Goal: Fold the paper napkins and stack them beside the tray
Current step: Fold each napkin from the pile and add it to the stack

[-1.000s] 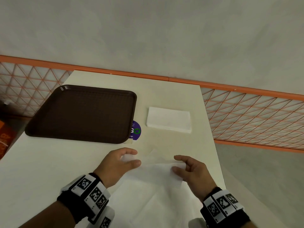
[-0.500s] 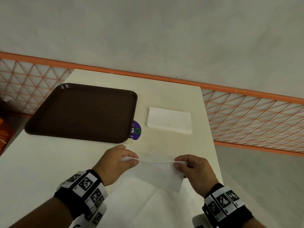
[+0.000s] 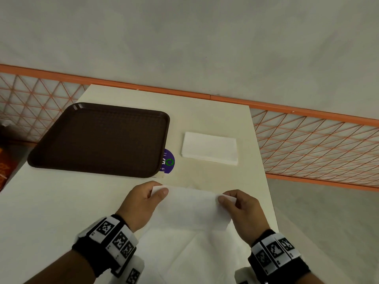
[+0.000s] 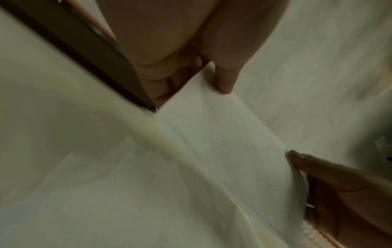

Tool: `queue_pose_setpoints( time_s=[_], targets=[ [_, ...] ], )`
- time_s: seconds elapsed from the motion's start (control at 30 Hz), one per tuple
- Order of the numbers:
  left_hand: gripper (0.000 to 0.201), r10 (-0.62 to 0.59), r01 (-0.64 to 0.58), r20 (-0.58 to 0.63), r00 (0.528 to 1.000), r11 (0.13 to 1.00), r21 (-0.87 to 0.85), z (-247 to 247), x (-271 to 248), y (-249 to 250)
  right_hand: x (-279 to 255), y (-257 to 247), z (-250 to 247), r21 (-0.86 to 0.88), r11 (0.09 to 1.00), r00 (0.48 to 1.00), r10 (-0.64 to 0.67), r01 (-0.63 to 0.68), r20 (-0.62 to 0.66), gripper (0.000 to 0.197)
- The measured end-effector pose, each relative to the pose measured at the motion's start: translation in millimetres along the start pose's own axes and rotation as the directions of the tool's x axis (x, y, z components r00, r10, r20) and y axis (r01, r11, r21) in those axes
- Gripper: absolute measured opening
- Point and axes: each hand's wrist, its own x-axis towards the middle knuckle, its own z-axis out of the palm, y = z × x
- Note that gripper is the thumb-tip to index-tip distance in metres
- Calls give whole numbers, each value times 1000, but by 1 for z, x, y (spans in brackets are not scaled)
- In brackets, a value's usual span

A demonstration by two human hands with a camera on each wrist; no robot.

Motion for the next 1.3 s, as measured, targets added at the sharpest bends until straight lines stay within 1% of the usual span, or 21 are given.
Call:
queue_pose_setpoints(
  time_s=[0.1,0.17,0.23,0.37,0.47,0.53,0.57,0.6,0.63,0.67,0.7,0.73,0.77,0.8,0.87,0.93,1.0,1.07,1.13,1.2,1.3],
  targets=[
    [24,-84,91,-82,993,991,93,14,7,-15,8,18,11,-68,993,993,94,-99,-64,8],
    [30,-122,148,-115,986,955,256,23,12,-25,14,30,19,-194,970,988,137,-148,-66,10],
    [33,-146,181,-117,982,899,400,30,13,-33,18,36,26,-317,934,987,155,-163,-50,11],
    [32,-160,185,-95,983,803,567,39,17,-40,28,41,36,-453,870,980,198,-192,-34,9],
    [29,-132,156,-83,988,787,597,39,19,-39,33,40,37,-522,828,974,225,-206,-27,10],
    [29,-116,149,-93,989,786,600,36,17,-40,34,37,35,-560,807,977,211,-186,-21,10],
    [30,-100,141,-101,990,774,618,35,16,-41,34,36,33,-597,786,981,196,-162,-8,14],
    [34,-61,118,-110,992,754,646,34,15,-42,33,38,32,-657,747,989,145,-101,13,23],
    [37,5,73,-111,994,723,686,34,15,-44,32,39,32,-720,694,998,45,2,46,31],
    [37,105,-3,-95,990,687,727,35,14,-45,29,41,33,-767,629,992,-91,127,90,36],
    [34,227,-107,-55,972,643,758,37,13,-45,26,43,36,-791,557,961,-237,255,142,37],
    [35,337,-221,8,942,598,770,40,11,-44,21,45,41,-796,483,913,-354,364,203,37],
    [38,413,-328,97,905,536,778,44,9,-44,15,47,46,-797,411,872,-406,443,275,40],
    [43,442,-413,201,874,461,785,50,5,-45,8,50,53,-793,349,844,-405,499,353,46],
    [51,366,-495,368,855,360,791,59,-2,-53,0,58,62,-785,302,835,-297,542,463,62],
    [56,259,-485,416,872,333,809,62,-5,-63,-1,67,64,-796,265,839,-193,544,509,65],
    [57,175,-442,406,897,338,831,61,-5,-72,0,71,62,-804,219,833,-130,553,538,63],
    [59,134,-418,397,908,357,835,59,-4,-81,1,73,57,-799,194,821,-99,569,561,65],
    [65,112,-393,379,918,363,845,55,-4,-86,2,73,50,-808,201,831,-63,553,553,68],
    [68,132,-377,354,926,370,849,48,-4,-90,3,77,43,-818,211,842,-61,536,536,68],
    [65,97,-313,300,949,401,861,30,-1,-79,5,78,29,-837,247,871,-70,488,487,65]
  ],
)
